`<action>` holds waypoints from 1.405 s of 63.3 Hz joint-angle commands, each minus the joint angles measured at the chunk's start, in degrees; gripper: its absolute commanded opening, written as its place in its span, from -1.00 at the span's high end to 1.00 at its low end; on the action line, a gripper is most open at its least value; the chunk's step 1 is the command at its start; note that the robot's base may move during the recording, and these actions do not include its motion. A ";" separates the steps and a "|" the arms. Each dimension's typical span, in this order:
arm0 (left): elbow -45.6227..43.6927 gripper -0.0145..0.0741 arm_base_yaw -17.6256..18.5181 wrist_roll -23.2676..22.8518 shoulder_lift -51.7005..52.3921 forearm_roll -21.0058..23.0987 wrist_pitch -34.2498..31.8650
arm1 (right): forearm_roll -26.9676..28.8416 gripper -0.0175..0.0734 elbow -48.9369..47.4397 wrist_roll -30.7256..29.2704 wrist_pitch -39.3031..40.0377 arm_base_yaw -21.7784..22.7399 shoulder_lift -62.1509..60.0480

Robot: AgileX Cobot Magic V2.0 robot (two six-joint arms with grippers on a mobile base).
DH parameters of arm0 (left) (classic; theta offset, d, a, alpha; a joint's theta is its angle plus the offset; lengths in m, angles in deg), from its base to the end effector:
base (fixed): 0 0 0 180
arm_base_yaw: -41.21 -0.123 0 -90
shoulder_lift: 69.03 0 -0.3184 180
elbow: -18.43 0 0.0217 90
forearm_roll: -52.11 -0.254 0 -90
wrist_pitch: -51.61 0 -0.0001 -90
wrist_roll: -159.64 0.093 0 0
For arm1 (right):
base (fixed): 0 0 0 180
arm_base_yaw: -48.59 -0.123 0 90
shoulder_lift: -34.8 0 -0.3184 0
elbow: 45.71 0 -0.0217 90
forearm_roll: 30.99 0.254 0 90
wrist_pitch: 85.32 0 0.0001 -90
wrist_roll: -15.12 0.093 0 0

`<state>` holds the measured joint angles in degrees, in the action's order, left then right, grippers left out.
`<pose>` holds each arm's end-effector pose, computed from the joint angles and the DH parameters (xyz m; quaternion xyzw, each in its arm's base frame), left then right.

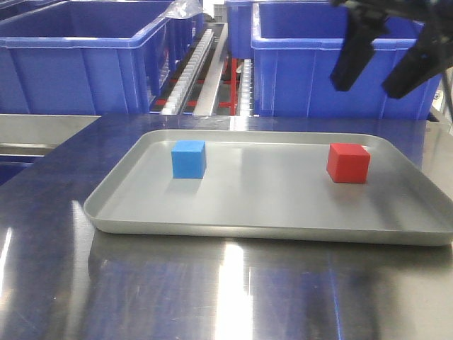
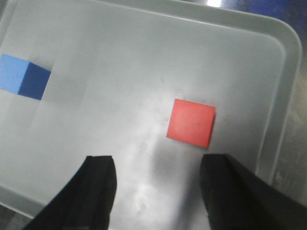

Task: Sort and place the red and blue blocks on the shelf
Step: 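Lower the open right gripper over the red cube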

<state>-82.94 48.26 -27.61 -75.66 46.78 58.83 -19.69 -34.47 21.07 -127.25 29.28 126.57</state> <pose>0.0279 -0.0023 0.1983 0.0280 0.7215 -0.0502 0.6900 0.2940 0.1159 0.3302 -0.0607 0.9483 0.1483 0.2739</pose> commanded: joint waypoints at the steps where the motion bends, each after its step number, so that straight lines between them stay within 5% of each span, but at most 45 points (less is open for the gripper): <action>1: 1.67 0.39 0.05 0.00 1.04 0.42 -5.41 | 0.28 -0.48 -2.79 -0.36 3.12 -0.19 -0.31; 57: 1.67 0.39 0.05 0.00 1.04 0.42 -5.41 | -4.48 -0.49 -2.90 -0.40 4.26 -0.19 0.95; 70: 1.67 0.39 0.05 0.00 1.04 0.42 -5.41 | -4.88 -0.75 -2.90 -0.40 5.70 -0.19 1.01; 89: 1.67 0.39 0.05 0.00 1.04 0.42 -5.41 | -4.88 -0.76 -2.95 -0.40 5.93 -0.19 4.59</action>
<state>-82.94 48.26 -27.61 -75.66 46.78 58.83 -24.16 -35.25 21.07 -124.11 29.28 132.33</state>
